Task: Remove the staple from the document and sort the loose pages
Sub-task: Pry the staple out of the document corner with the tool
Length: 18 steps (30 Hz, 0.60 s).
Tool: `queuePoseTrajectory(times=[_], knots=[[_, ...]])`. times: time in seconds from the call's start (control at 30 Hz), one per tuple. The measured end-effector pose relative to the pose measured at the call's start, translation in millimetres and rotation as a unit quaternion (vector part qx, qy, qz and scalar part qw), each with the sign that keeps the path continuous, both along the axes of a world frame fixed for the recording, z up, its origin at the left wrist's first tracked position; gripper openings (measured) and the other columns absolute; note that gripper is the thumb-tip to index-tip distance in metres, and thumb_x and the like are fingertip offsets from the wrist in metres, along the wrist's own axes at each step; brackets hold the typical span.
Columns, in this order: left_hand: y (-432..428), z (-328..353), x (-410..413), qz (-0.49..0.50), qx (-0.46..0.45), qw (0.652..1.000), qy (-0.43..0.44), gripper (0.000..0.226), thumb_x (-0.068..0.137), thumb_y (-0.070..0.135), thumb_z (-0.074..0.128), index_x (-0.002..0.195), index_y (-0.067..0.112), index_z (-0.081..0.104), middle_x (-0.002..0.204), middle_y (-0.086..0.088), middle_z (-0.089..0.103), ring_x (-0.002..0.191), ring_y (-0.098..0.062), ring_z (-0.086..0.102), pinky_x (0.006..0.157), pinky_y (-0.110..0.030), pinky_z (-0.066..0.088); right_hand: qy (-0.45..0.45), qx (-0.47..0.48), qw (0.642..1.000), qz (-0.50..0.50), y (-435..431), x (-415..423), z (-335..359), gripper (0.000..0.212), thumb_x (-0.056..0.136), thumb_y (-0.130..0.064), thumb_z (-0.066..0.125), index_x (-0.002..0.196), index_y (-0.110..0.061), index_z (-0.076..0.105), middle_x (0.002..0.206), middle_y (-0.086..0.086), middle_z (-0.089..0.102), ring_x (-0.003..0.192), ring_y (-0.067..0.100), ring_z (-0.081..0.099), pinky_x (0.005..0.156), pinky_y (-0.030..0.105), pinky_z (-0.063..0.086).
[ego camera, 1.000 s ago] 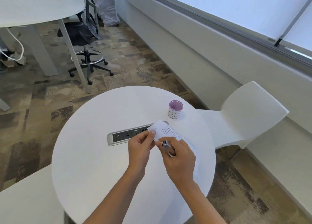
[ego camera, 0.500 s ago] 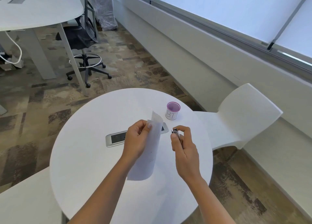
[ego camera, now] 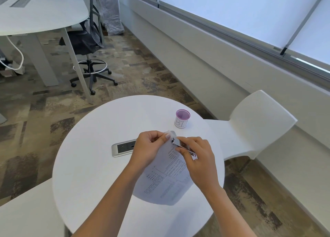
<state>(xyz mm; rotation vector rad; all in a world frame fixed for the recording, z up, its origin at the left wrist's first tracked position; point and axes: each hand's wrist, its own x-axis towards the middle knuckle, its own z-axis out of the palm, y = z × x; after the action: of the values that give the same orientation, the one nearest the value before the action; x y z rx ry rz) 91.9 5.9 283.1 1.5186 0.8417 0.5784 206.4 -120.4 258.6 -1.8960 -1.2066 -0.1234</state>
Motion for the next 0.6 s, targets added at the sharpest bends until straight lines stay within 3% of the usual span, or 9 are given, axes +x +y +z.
queuePoseTrajectory(times=[0.13,0.27,0.43,0.6], knots=[[-1.0,6.3,-0.3,-0.007,-0.044,0.999,-0.019,0.029,0.086,0.039,0.07,0.078,0.013,0.076,0.07,-0.001,0.074,0.058,-0.008,0.061,0.056,-0.019,0.047,-0.019,0.039,0.999,-0.014,-0.3,0.9,-0.7,0.025,0.087,-0.024,0.066,0.111,-0.032,0.069,0.1,-0.022,0.058,0.094,0.006,0.048,0.083,0.012,0.038],[-2.3,11.6,0.9,-0.012,-0.073,0.997,-0.006,0.03,0.085,0.042,0.07,0.078,0.014,0.078,0.074,-0.003,0.076,0.061,-0.013,0.066,0.061,-0.027,0.052,-0.027,0.069,0.997,-0.029,-0.8,0.6,0.2,0.029,0.083,-0.014,0.072,0.11,-0.026,0.072,0.096,-0.009,0.064,0.093,0.011,0.048,0.086,0.008,0.036],[-2.0,15.6,2.4,-0.012,-0.083,0.996,0.02,0.029,0.085,0.043,0.07,0.081,0.015,0.079,0.076,-0.002,0.077,0.066,-0.02,0.069,0.068,-0.033,0.055,-0.06,0.076,0.995,-0.035,-1.3,-1.6,1.3,0.035,0.082,-0.006,0.074,0.112,-0.023,0.072,0.096,-0.005,0.066,0.095,0.011,0.045,0.085,0.009,0.035],[-3.7,17.5,3.2,-0.005,-0.075,0.997,0.019,0.027,0.085,0.038,0.071,0.078,0.013,0.078,0.072,-0.001,0.076,0.062,-0.013,0.065,0.063,-0.027,0.051,-0.075,0.08,0.993,-0.039,0.3,-2.5,3.2,0.036,0.08,-0.002,0.075,0.11,-0.02,0.074,0.094,-0.003,0.067,0.094,0.013,0.044,0.084,0.011,0.036]])
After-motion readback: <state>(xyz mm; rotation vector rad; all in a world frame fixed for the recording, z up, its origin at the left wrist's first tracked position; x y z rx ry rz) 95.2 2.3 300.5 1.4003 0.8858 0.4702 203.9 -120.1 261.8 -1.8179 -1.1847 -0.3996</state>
